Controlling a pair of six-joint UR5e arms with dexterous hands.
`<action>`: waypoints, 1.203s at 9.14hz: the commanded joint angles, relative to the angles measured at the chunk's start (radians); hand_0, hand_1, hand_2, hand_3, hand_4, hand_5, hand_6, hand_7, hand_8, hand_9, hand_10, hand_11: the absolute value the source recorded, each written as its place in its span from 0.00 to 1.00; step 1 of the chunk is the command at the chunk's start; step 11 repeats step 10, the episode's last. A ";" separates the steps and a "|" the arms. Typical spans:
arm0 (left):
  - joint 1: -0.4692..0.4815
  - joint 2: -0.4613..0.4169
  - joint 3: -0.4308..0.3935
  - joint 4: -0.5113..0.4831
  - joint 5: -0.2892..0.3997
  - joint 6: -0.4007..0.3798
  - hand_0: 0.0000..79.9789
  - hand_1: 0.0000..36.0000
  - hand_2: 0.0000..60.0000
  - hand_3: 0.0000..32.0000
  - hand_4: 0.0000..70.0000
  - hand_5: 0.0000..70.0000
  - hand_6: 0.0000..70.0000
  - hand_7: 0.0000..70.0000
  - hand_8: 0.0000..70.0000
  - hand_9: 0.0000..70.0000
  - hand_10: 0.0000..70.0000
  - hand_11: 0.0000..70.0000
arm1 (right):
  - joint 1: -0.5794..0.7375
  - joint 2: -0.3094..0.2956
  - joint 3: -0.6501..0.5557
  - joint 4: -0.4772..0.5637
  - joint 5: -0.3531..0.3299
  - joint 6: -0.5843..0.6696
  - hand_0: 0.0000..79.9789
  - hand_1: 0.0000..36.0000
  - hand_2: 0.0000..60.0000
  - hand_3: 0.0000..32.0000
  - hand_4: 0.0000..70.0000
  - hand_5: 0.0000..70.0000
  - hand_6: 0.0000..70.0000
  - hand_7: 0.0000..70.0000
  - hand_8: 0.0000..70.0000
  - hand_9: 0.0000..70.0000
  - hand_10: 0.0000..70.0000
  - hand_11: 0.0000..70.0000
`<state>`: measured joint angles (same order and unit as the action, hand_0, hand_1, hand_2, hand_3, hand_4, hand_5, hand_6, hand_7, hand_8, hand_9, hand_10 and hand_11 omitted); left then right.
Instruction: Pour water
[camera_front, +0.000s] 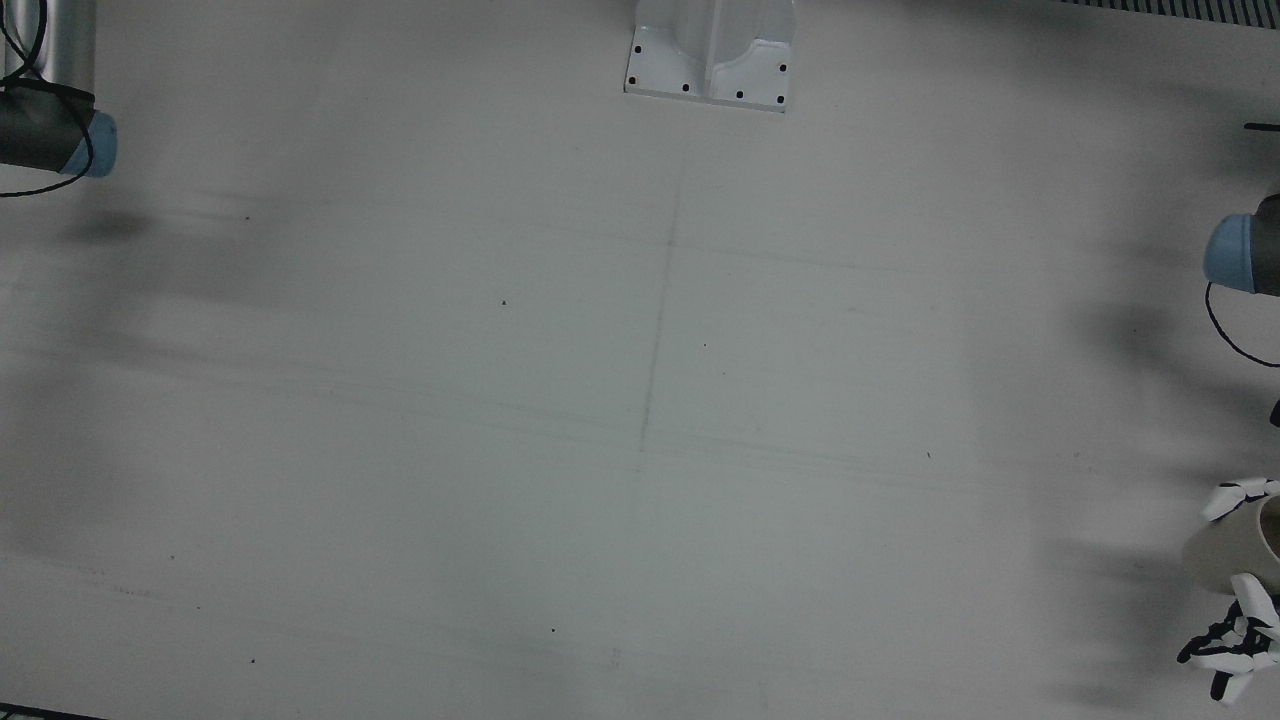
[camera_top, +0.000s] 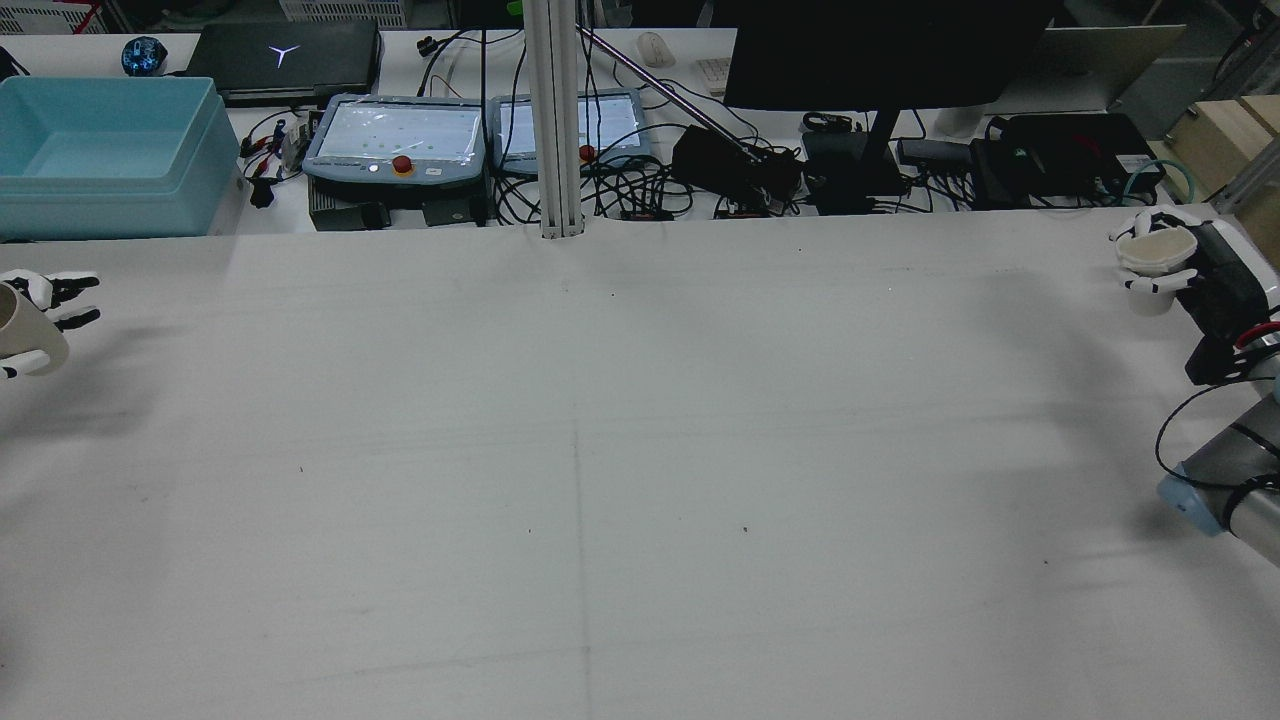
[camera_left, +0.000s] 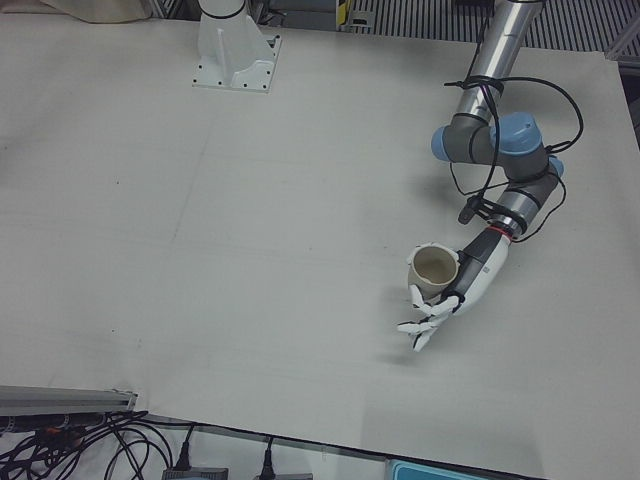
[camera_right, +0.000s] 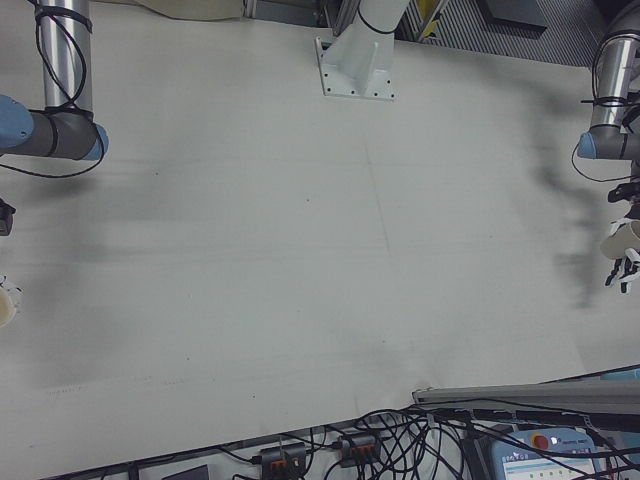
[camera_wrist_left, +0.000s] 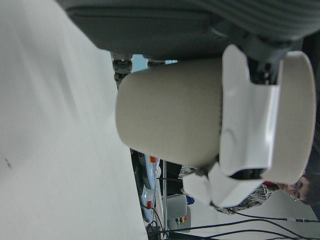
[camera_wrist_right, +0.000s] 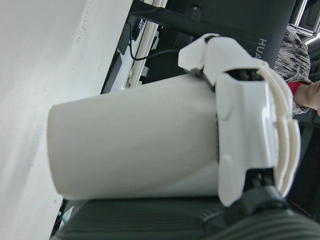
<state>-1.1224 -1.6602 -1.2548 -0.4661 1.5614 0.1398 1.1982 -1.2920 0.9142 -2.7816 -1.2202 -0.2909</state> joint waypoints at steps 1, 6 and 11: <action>-0.024 0.066 0.098 -0.133 -0.011 0.087 0.71 0.79 1.00 0.00 0.84 1.00 0.20 0.34 0.05 0.08 0.10 0.17 | 0.000 0.000 0.121 -0.021 -0.044 0.090 0.58 0.21 0.00 1.00 0.03 0.00 0.00 0.06 0.00 0.00 0.00 0.00; -0.014 0.060 0.127 -0.132 -0.009 0.146 0.57 0.01 0.00 0.00 0.58 1.00 0.13 0.26 0.01 0.03 0.01 0.02 | 0.004 -0.012 0.264 -0.142 -0.039 0.119 0.58 0.24 0.00 1.00 0.00 0.00 0.00 0.13 0.00 0.01 0.00 0.00; 0.009 0.062 0.126 -0.123 -0.008 0.185 0.48 0.00 0.00 0.00 0.54 0.39 0.07 0.20 0.00 0.02 0.00 0.00 | 0.004 -0.015 0.293 -0.160 -0.039 0.121 0.58 0.26 0.02 1.00 0.02 0.08 0.00 0.15 0.00 0.01 0.00 0.00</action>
